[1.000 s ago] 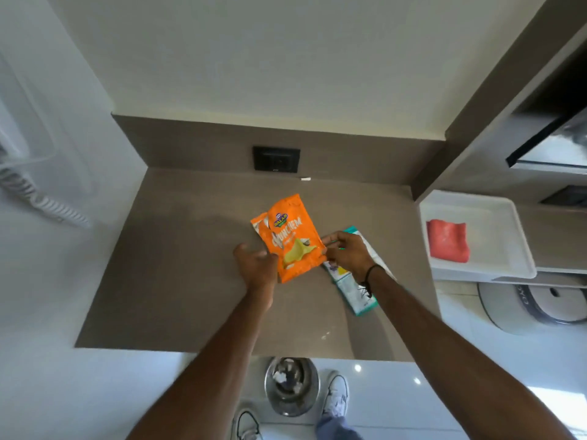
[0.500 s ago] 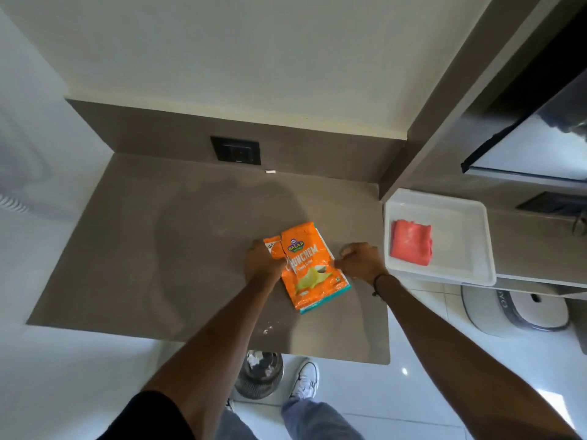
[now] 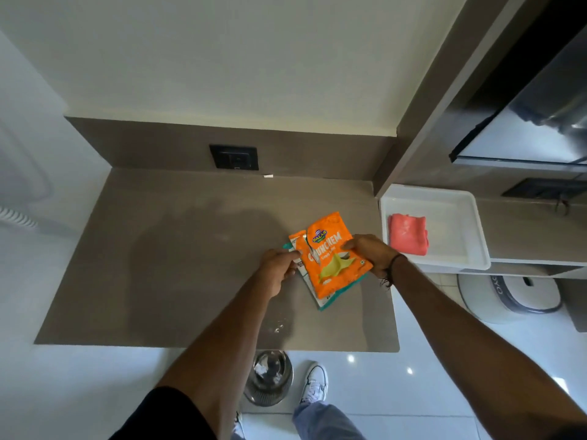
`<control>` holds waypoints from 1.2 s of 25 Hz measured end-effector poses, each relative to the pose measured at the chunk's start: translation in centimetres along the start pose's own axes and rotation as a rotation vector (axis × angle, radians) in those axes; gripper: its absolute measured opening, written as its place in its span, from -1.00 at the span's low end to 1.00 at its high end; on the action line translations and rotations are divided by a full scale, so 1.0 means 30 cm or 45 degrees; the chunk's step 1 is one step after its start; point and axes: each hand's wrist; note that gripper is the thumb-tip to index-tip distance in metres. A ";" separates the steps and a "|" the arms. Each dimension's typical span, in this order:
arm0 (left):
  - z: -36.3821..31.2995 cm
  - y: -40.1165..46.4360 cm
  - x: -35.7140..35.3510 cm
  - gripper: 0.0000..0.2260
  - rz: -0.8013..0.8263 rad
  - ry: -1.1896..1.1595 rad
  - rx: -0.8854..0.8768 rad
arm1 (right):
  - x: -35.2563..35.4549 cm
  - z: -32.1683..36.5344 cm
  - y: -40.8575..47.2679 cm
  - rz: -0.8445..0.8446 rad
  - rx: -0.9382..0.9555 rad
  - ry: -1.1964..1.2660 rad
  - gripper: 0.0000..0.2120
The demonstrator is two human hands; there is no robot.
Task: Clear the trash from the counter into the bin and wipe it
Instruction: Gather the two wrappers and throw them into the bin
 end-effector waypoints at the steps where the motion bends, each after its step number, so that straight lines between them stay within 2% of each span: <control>1: -0.009 -0.020 0.010 -0.76 0.015 0.009 0.015 | 0.004 0.000 -0.035 0.070 0.011 0.049 -0.64; 2: -0.019 -0.046 0.022 -0.74 0.058 0.026 0.044 | 0.003 0.002 -0.071 0.134 0.038 0.098 -0.62; 5: -0.038 -0.138 0.066 -0.48 0.365 0.032 0.209 | -0.035 0.007 -0.195 0.204 0.141 0.216 -0.63; 7: -0.043 -0.198 0.095 -0.56 0.613 -0.084 0.228 | -0.073 -0.001 -0.266 0.178 0.190 0.188 -0.68; 9: -0.047 -0.242 0.135 -0.64 0.710 -0.123 0.160 | -0.115 -0.025 -0.328 0.079 0.196 0.061 -0.72; 11: -0.054 -0.273 0.191 -0.64 0.780 0.036 0.052 | -0.161 -0.046 -0.378 -0.035 0.187 -0.029 -0.83; 13: -0.060 -0.295 0.272 -0.70 0.852 0.225 0.019 | -0.203 -0.055 -0.414 -0.145 0.189 -0.018 -0.85; 15: -0.055 -0.299 0.351 -0.69 0.826 0.337 0.025 | -0.233 -0.063 -0.431 -0.191 0.209 -0.092 -0.77; 18: -0.024 -0.301 0.435 -0.56 0.753 0.466 0.019 | -0.282 -0.087 -0.447 -0.113 0.184 -0.326 -0.70; 23: 0.045 -0.286 0.516 -0.58 0.783 0.590 0.074 | -0.355 -0.194 -0.454 -0.203 0.102 -0.457 -0.74; 26: 0.083 -0.240 0.550 -0.70 0.764 0.633 0.033 | -0.402 -0.292 -0.444 -0.214 0.164 -0.399 -0.84; 28: 0.095 -0.194 0.569 -0.76 0.485 0.463 -0.192 | -0.425 -0.370 -0.432 -0.198 0.144 -0.375 -0.81; 29: 0.100 -0.159 0.585 -0.74 0.292 0.494 -0.429 | -0.436 -0.415 -0.420 -0.205 0.134 -0.386 -0.80; 30: 0.109 -0.125 0.605 -0.75 0.104 0.722 -0.729 | -0.455 -0.465 -0.408 -0.221 0.130 -0.413 -0.82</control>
Point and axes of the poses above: each hand's wrist, its own y-axis towards the middle knuckle, its own x-axis out of the back of the hand, z = x × y, and after that the axes turned 14 degrees about -y, right-handed
